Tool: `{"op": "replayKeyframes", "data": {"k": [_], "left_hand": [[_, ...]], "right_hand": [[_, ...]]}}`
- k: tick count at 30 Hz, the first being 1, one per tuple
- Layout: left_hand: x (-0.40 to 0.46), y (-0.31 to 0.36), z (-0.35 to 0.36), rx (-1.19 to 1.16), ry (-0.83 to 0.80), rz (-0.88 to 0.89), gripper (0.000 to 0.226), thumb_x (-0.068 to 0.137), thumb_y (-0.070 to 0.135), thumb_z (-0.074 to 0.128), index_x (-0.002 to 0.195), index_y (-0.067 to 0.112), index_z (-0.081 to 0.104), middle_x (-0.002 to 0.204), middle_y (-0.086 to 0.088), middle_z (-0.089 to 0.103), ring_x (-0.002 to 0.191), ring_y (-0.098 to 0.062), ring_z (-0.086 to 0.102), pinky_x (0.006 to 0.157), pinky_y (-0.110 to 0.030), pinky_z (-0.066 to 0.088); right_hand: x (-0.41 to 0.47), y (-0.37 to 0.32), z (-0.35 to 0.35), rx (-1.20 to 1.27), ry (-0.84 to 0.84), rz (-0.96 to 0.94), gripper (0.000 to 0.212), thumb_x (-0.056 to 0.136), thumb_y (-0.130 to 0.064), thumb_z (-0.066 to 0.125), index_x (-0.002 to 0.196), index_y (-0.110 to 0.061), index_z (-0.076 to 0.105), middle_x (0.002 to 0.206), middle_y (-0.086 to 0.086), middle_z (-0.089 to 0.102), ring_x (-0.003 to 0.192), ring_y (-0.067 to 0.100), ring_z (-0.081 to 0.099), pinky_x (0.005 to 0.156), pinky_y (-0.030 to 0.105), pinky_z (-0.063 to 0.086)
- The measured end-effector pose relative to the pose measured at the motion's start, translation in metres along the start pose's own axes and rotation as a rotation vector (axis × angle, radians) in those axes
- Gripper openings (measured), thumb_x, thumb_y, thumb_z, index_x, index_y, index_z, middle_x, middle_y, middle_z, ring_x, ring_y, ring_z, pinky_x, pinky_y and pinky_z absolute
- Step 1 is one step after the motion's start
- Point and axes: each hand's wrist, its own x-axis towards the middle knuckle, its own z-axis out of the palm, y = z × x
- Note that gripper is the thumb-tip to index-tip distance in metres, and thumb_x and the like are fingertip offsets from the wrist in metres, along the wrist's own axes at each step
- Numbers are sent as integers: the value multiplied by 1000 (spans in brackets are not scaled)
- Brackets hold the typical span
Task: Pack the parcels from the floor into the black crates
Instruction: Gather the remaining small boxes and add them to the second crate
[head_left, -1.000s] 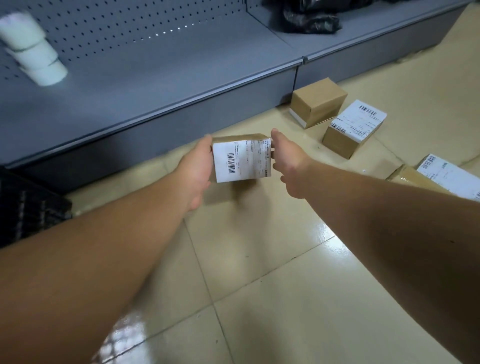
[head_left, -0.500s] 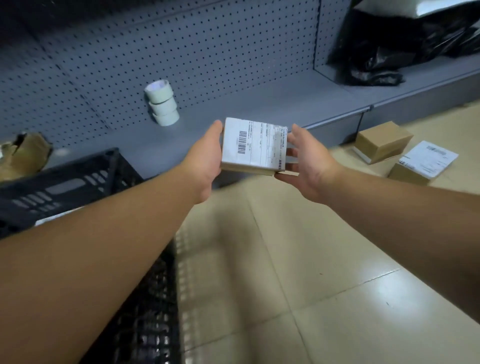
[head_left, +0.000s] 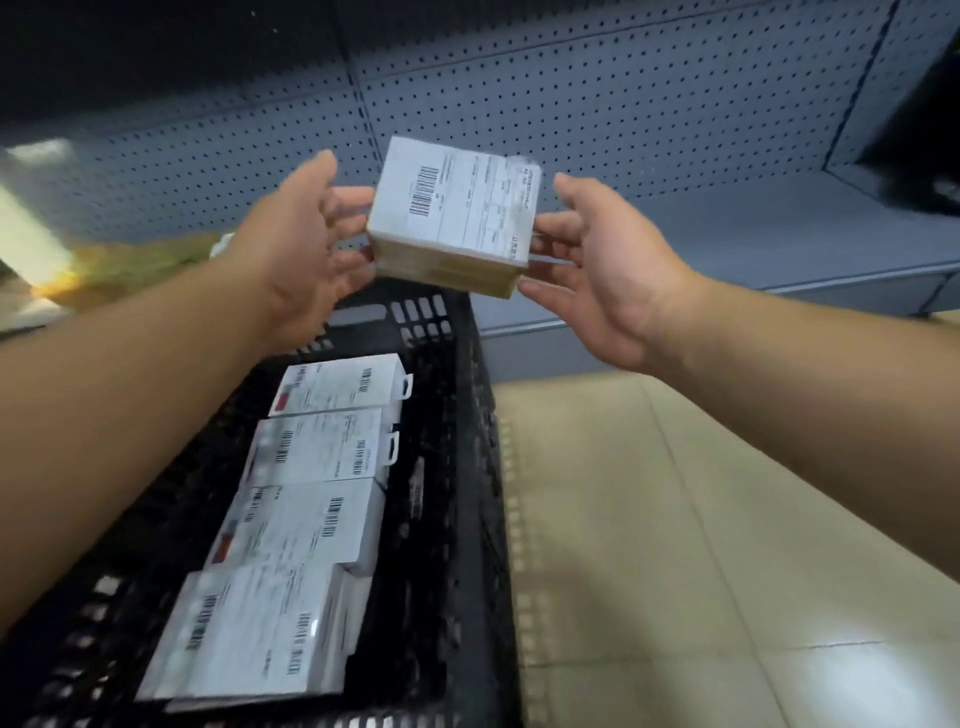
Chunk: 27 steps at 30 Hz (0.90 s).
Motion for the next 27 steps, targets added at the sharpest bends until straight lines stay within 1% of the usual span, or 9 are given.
{"op": "replayKeyframes", "data": {"k": [2, 4, 7, 10, 14, 17, 22, 25, 27], "left_hand": [[1, -19, -30, -54, 49, -14, 59, 104, 58, 30, 118, 21, 73, 101, 9, 77, 83, -6, 70, 92, -35, 50], [0, -37, -54, -99, 101, -57, 55, 105, 57, 31, 111, 22, 73, 95, 9, 76, 75, -9, 66, 86, -33, 49], [0, -59, -82, -142, 143, -135, 54, 104, 59, 35, 103, 21, 73, 92, 5, 78, 82, -13, 70, 76, -29, 54], [2, -76, -103, -161, 162, -207, 53, 104, 57, 38, 105, 18, 74, 100, 1, 80, 99, -20, 74, 84, -32, 56], [1, -103, -117, -178, 185, -275, 38, 107, 42, 41, 103, 19, 71, 90, 7, 80, 91, -14, 75, 75, -27, 54], [-6, -124, -122, -203, 203, -340, 30, 104, 37, 46, 115, 21, 69, 117, 4, 75, 113, -18, 67, 96, -32, 53], [-14, -141, -123, -193, 264, -464, 34, 94, 38, 51, 122, 25, 66, 125, -5, 70, 114, -29, 67, 105, -45, 49], [-15, -151, -122, -190, 290, -507, 37, 91, 37, 48, 121, 26, 66, 123, -9, 68, 91, -26, 61, 96, -38, 50], [-15, -157, -121, -196, 301, -516, 36, 89, 35, 49, 119, 24, 66, 115, -8, 70, 92, -27, 60, 101, -44, 49]], "right_hand": [[0, 5, 29, -38, -47, 26, 32, 97, -44, 52, 93, -19, 72, 80, -5, 73, 88, 14, 71, 81, 28, 58], [3, 13, 54, -91, -106, 62, 27, 97, -42, 53, 91, -21, 70, 81, -8, 75, 91, 13, 73, 92, 32, 56], [10, 26, 89, -171, -168, 137, 26, 97, -42, 52, 91, -25, 70, 87, -11, 78, 95, 11, 73, 99, 33, 51], [20, 43, 119, -236, -126, 222, 35, 97, -47, 51, 118, -24, 66, 114, -1, 74, 104, 20, 70, 97, 35, 53], [45, 69, 148, -331, -52, 371, 53, 95, -50, 50, 141, -23, 49, 136, 11, 58, 108, 32, 66, 90, 37, 57], [62, 87, 164, -375, -34, 441, 54, 96, -46, 49, 145, -25, 46, 146, 7, 51, 108, 30, 66, 91, 39, 58], [85, 117, 186, -371, -1, 469, 46, 96, -39, 51, 141, -26, 51, 141, 1, 54, 119, 21, 57, 99, 35, 52], [95, 128, 202, -421, -8, 475, 38, 96, -33, 48, 133, -26, 58, 133, 0, 58, 114, 20, 58, 98, 37, 54], [100, 133, 213, -448, 0, 490, 36, 93, -32, 47, 123, -25, 64, 123, 2, 67, 107, 22, 65, 93, 38, 57]]}}
